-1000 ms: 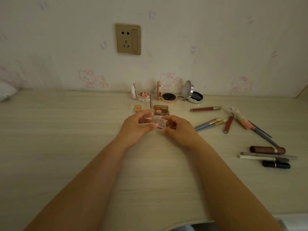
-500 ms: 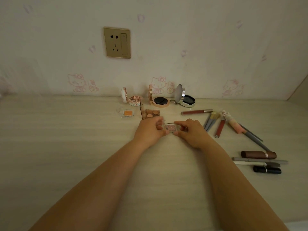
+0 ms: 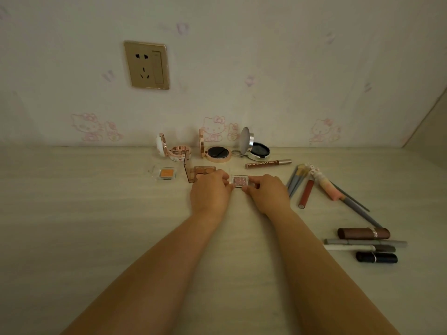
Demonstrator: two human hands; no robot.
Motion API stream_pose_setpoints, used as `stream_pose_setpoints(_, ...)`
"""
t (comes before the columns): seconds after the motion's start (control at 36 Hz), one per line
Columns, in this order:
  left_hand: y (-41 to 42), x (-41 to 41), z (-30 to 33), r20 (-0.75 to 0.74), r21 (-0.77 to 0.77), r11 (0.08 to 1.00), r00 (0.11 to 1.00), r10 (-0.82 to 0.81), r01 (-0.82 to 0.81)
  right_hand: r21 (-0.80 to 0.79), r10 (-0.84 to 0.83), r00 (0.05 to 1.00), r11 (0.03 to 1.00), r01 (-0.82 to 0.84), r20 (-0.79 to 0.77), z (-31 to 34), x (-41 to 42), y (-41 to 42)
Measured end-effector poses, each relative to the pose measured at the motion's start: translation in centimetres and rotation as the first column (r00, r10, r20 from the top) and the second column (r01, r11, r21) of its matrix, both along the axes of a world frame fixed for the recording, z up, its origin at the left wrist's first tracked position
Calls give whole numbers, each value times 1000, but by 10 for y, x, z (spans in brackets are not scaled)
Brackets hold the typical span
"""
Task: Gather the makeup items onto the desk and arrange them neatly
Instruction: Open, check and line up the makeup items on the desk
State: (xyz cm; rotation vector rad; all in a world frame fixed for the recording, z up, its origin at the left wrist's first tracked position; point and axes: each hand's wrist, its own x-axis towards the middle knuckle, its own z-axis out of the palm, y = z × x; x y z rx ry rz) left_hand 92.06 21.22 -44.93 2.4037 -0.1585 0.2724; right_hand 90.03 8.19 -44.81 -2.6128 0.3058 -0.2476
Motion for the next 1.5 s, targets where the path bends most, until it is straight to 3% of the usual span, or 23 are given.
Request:
stream_pose_setpoints(0.25,-5,6,0,32,120,991,998,55,-59,-56,-61,998,997,61,9,0,11,7)
stream_pose_setpoints(1.22,-8,10,4,45,86,985,988,146,-150,-102,-115,993,988,115,9,4,13,13)
stream_pose_setpoints(1.5,-5,10,1,30,-9,992,992,125,-125,-113,-108,994,988,109,17,3,14,13)
